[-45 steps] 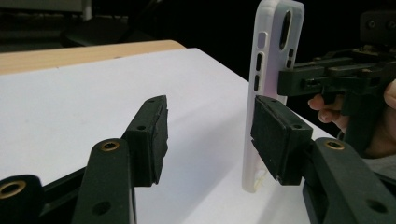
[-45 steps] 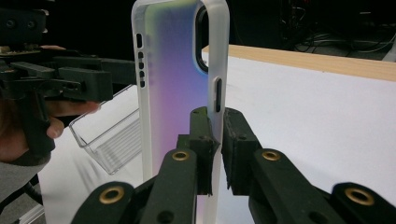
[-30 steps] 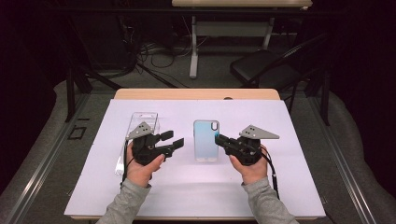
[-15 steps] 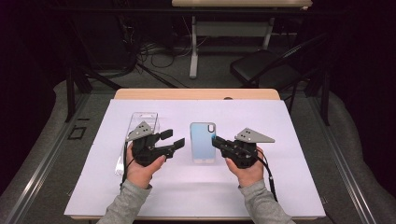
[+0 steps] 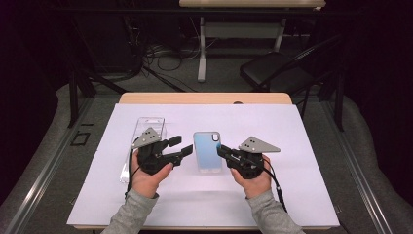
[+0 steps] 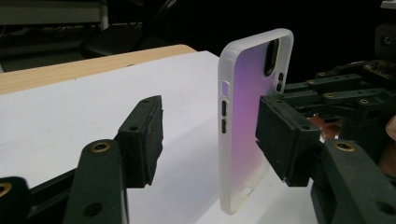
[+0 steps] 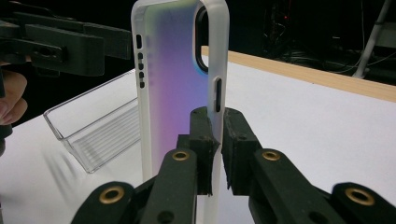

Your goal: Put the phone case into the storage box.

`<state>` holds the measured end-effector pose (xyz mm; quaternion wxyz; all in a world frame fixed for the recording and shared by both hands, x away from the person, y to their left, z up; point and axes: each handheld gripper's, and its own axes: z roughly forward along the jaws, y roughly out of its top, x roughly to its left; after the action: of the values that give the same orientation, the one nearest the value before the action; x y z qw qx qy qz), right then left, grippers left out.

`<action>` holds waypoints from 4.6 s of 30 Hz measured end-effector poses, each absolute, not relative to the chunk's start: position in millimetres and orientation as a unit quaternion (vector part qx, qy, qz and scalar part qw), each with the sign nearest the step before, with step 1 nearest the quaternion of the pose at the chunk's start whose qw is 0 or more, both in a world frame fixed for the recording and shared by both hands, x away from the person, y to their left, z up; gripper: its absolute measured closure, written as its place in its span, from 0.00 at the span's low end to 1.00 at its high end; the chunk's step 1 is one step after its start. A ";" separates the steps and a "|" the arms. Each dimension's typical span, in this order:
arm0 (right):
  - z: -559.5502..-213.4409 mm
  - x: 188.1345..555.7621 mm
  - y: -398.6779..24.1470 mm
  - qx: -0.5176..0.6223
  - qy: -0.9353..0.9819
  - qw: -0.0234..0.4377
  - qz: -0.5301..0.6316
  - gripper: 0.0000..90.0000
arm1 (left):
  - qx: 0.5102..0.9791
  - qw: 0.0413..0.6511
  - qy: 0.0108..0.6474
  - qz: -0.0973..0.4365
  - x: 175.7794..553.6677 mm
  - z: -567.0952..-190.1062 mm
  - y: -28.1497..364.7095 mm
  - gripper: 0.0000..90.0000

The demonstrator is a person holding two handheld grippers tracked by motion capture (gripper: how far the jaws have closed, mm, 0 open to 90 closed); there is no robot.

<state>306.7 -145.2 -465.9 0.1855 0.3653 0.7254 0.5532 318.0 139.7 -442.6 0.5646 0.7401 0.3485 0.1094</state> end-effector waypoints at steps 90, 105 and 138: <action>-477.7 295.7 -125.0 0.341 0.738 0.199 0.548 0.93 | 0.732 0.575 0.360 0.066 320.5 -450.4 145.2 0.93; -477.6 295.5 -124.7 0.339 0.737 0.199 0.549 0.93 | 0.733 0.577 0.354 0.068 320.4 -449.8 146.1 0.93; -477.4 296.2 -124.1 0.335 0.735 0.189 0.559 0.81 | 0.730 0.579 0.358 0.065 323.3 -451.7 150.0 0.93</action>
<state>296.2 -124.1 -477.4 0.1891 0.3348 0.7349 0.5586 323.3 150.0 -451.7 0.5789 0.7296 0.3581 0.0651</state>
